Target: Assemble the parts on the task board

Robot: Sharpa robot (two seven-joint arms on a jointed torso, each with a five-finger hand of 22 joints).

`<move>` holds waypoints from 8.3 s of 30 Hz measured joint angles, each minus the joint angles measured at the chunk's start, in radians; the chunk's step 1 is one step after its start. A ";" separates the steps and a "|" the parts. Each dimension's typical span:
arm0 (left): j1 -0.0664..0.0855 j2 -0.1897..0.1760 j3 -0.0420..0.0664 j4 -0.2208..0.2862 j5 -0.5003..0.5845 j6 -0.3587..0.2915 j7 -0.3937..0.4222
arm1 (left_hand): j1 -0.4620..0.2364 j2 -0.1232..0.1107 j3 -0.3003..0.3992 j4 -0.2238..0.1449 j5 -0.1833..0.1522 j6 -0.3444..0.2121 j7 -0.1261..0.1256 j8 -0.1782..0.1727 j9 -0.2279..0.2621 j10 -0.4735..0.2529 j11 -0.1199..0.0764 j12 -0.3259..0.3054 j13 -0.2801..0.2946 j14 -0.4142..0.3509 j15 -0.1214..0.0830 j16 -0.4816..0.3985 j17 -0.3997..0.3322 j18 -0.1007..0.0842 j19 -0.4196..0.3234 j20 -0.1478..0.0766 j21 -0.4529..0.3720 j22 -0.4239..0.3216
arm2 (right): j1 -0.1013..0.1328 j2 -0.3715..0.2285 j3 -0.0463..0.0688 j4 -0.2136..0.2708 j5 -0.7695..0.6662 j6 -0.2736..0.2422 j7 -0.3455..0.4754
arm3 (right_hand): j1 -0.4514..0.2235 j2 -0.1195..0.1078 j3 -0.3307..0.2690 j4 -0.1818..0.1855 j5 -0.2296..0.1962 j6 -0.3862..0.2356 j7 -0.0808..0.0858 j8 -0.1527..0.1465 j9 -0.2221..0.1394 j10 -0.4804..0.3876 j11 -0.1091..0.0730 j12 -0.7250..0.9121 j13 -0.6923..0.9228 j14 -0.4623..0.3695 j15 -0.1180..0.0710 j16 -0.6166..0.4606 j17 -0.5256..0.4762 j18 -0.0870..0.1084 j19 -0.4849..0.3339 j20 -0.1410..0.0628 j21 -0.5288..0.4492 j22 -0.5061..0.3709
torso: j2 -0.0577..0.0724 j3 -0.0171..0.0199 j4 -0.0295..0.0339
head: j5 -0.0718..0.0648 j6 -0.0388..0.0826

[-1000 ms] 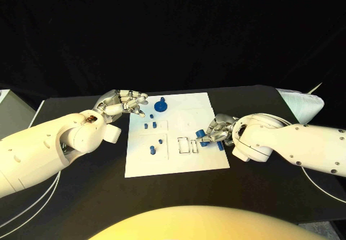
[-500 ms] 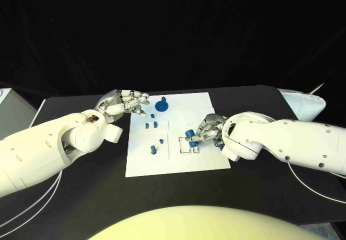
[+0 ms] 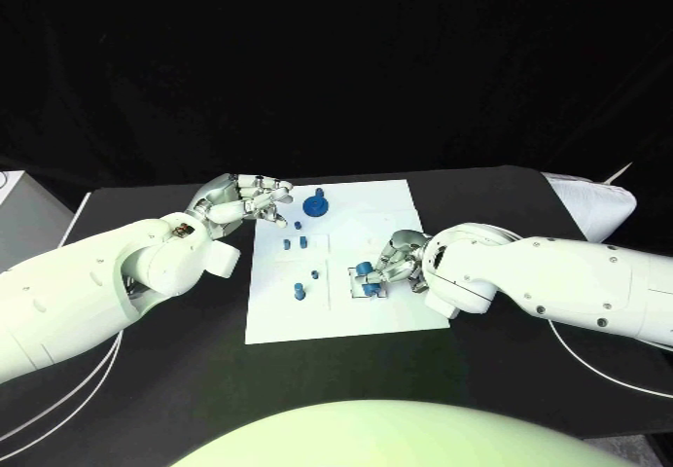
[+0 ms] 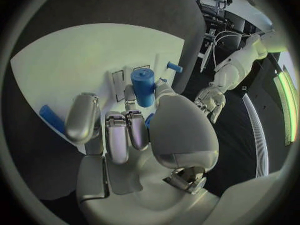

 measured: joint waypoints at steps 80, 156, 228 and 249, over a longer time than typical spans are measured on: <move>0.000 -0.003 0.000 -0.001 0.008 0.014 -0.015 | 0.008 0.008 0.003 0.003 0.000 0.000 0.000 0.004 0.000 -0.007 0.000 0.000 0.000 -0.010 0.004 0.000 -0.006 0.000 -0.014 0.000 0.008 0.010 | -0.023 -0.124 0.004 0.107 -0.097 0.003 0.145 | 0.115 0.061 -0.170 -0.012 -0.174 0.002 -0.016 0.073 0.018 0.000 -0.007 -0.013 0.005 -0.002 -0.002 0.000 0.000 0.000 0.000 0.000 -0.008 0.000 | 0.002 0.0006 0.0009 | 0.014 0.000; 0.000 -0.004 0.000 -0.005 0.009 0.026 -0.023 | 0.013 0.013 0.002 0.003 0.000 0.000 0.000 0.004 0.000 -0.011 0.004 0.000 0.001 -0.021 0.007 -0.009 -0.013 0.000 -0.032 0.004 0.015 0.020 | -0.031 -0.180 0.017 0.115 -0.097 -0.097 0.262 | 0.172 0.011 -0.127 -0.011 -0.215 -0.047 0.015 0.006 -0.035 0.002 0.009 -0.009 0.001 0.000 0.004 0.000 0.000 0.000 0.000 -0.003 -0.015 0.000 | 0.002 -0.0002 0.0012 | 0.009 0.000; -0.002 -0.009 0.000 -0.001 0.009 0.027 -0.025 | 0.031 0.013 -0.011 0.022 0.000 -0.007 0.007 0.022 0.010 0.000 -0.004 0.089 0.056 -0.025 0.004 -0.006 -0.026 0.000 -0.062 0.005 0.059 0.066 | -0.066 -0.193 0.015 0.013 -0.376 -0.017 -0.003 | 0.155 -0.026 -0.047 -0.014 -0.152 0.038 -0.014 0.005 -0.040 0.000 -0.004 0.008 0.000 0.000 -0.004 0.000 0.000 0.000 0.000 0.000 0.012 0.000 | 0.003 -0.0008 0.0034 | -0.007 0.000; -0.002 -0.011 0.000 0.000 0.009 0.031 -0.027 | 0.031 0.013 -0.011 0.022 0.000 -0.007 0.007 0.022 0.010 0.000 -0.004 0.089 0.057 -0.025 0.004 -0.006 -0.026 0.000 -0.062 0.005 0.063 0.068 | -0.075 -0.190 0.020 0.041 -0.397 -0.031 -0.003 | 0.247 -0.094 0.194 0.028 0.028 0.039 -0.018 -0.027 -0.065 0.002 -0.006 0.004 0.000 0.000 -0.004 0.000 0.000 0.000 0.000 -0.007 0.003 0.000 | 0.003 -0.0005 0.0025 | -0.005 0.000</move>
